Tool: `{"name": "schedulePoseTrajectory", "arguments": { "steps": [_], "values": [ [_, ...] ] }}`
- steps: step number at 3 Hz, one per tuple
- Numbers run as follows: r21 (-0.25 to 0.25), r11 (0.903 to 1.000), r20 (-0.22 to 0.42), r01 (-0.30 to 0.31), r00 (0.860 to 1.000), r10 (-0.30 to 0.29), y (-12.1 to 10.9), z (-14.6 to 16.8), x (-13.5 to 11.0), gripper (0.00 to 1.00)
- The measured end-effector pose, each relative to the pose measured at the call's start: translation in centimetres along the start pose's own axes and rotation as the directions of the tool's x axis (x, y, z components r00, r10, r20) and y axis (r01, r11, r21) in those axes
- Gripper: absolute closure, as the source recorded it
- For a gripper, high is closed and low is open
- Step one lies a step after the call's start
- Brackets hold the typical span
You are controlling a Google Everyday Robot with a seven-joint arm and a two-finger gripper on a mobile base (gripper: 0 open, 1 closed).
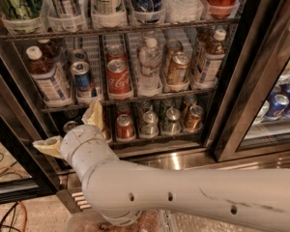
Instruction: Pick blue plastic bottle from middle shelf of fridge
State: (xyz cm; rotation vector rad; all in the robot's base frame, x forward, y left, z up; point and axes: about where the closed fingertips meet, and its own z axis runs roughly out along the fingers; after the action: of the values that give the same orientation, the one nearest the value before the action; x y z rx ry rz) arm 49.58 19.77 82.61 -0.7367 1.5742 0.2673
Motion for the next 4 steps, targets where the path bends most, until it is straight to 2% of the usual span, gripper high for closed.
{"name": "schedulePoseTrajectory", "arguments": {
  "steps": [1, 2, 3, 4],
  "values": [
    [-0.011, 0.9999, -0.005, -0.005, 1.0, 0.005, 0.2, 0.0, 0.1, 0.0],
    [0.01, 0.9998, 0.002, -0.019, 1.0, 0.019, 0.4, 0.3, 0.4, 0.0],
    [0.052, 0.9975, 0.024, -0.047, 0.999, 0.046, 0.6, 1.2, 0.4, 0.0],
    [0.11, 0.9909, 0.066, -0.077, 0.995, 0.07, 0.4, 2.2, -0.4, 0.0]
  ]
}}
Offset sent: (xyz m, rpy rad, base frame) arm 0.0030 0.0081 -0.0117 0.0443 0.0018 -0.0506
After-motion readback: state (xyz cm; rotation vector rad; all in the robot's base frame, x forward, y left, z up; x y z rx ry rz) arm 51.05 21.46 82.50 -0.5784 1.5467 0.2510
